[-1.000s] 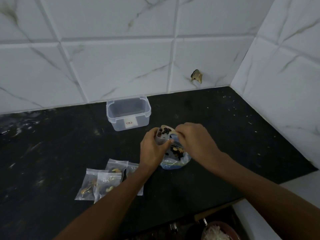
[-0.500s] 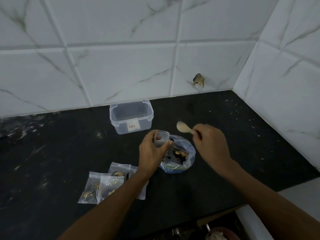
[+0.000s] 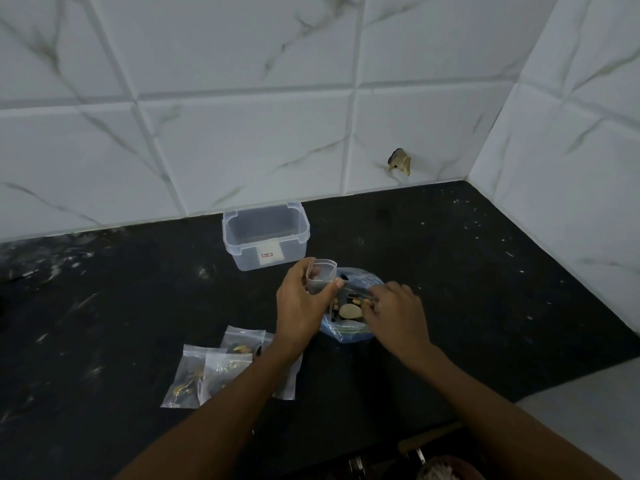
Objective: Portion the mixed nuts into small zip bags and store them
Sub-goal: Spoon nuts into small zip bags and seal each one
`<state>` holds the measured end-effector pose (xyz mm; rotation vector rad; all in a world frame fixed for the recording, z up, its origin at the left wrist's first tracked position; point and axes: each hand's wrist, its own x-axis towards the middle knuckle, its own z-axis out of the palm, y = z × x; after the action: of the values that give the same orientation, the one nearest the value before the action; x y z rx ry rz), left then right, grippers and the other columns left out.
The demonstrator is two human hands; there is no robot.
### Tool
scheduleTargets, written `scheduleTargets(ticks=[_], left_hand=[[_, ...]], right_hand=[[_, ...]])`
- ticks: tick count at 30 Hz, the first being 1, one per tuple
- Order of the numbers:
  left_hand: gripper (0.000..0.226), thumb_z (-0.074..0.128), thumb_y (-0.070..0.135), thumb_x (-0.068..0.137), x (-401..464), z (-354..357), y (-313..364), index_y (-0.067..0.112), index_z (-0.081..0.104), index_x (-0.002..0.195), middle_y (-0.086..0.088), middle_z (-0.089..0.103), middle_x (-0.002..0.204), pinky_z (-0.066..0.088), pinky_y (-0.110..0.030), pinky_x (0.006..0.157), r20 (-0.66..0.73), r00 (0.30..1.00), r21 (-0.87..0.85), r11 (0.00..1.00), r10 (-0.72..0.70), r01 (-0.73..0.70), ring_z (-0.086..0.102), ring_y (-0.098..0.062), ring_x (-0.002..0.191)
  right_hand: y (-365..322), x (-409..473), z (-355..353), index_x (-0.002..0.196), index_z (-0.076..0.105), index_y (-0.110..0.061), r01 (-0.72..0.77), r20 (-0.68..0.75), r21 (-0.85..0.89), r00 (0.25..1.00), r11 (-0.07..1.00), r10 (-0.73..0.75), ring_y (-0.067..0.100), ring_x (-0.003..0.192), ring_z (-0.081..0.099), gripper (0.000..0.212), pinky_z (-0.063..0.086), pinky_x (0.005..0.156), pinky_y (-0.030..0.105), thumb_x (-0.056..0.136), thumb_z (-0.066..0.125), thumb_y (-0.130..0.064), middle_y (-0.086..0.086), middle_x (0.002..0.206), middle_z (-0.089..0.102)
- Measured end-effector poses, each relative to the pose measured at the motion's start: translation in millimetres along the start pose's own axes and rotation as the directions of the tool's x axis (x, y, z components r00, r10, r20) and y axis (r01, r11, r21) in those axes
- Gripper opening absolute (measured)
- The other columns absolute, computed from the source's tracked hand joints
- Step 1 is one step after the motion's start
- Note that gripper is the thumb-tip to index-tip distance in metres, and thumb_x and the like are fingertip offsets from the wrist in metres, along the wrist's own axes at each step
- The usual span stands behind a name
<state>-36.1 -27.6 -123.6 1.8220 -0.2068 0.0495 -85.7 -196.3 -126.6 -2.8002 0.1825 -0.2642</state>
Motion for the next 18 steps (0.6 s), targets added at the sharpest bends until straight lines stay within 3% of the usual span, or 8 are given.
scheduleTargets(ticks=[2,4,8,13,15,18], left_hand=[[0.045,0.075,0.038,0.08,-2,4,0,0.024,0.059,0.119,0.008,0.066,0.11,0.057,-0.036,0.089,-0.017,1.0,-0.008,1.0,0.0,0.0,0.064,-0.007,0.103],[0.049,0.073,0.044,0.078,-3,7,1,0.022,0.059,0.12,0.007,0.066,0.108,0.057,-0.038,0.088,-0.039,0.999,-0.012,1.0,0.006,-0.006,0.064,-0.008,0.101],[0.036,0.073,0.034,0.083,-3,11,9,0.023,0.061,0.115,0.007,0.067,0.103,0.056,-0.032,0.086,-0.061,0.998,-0.031,0.999,0.016,-0.018,0.065,-0.005,0.096],[0.037,0.074,0.032,0.083,-5,7,10,0.023,0.06,0.117,0.007,0.067,0.105,0.055,-0.019,0.08,0.001,1.0,-0.101,0.995,-0.015,0.015,0.065,-0.003,0.097],[0.033,0.069,0.03,0.088,-5,3,10,0.022,0.059,0.118,0.007,0.067,0.107,0.054,-0.017,0.079,0.027,0.999,-0.139,0.99,-0.029,0.032,0.065,-0.002,0.099],[0.019,0.055,0.022,0.098,-2,-7,8,0.015,0.063,0.114,0.001,0.069,0.104,0.055,-0.025,0.082,0.035,0.999,-0.203,0.978,-0.04,0.046,0.067,-0.009,0.1]], right_hand=[[-13,8,-13,0.118,0.062,-0.019,-0.033,0.059,0.335,0.998,0.942,0.014,0.009,0.095,0.059,0.035,0.049,0.083,0.025,0.085,0.068,-0.027,-0.005,0.103,0.063],[-29,14,-20,0.118,0.063,-0.018,-0.039,0.144,0.471,0.989,0.882,-0.034,0.008,0.095,0.063,0.037,0.053,0.085,0.026,0.082,0.071,-0.025,-0.005,0.106,0.067],[-41,16,-17,0.099,0.065,-0.015,0.011,0.094,0.457,0.994,0.889,-0.06,0.008,0.085,0.064,0.016,0.055,0.079,0.032,0.084,0.069,-0.018,-0.003,0.094,0.068],[-42,19,-12,0.094,0.067,-0.013,0.056,-0.001,0.46,0.998,0.886,-0.063,0.007,0.076,0.062,0.009,0.051,0.067,0.022,0.092,0.059,-0.013,-0.001,0.086,0.067],[-39,21,-15,0.095,0.068,-0.015,0.028,0.02,0.495,0.999,0.868,-0.044,0.005,0.076,0.063,0.01,0.05,0.066,0.019,0.094,0.058,-0.016,-0.004,0.085,0.068],[-29,28,-19,0.092,0.068,-0.02,-0.011,0.099,0.545,0.994,0.838,-0.052,0.006,0.081,0.065,0.01,0.055,0.073,0.027,0.092,0.06,-0.014,-0.004,0.086,0.068]])
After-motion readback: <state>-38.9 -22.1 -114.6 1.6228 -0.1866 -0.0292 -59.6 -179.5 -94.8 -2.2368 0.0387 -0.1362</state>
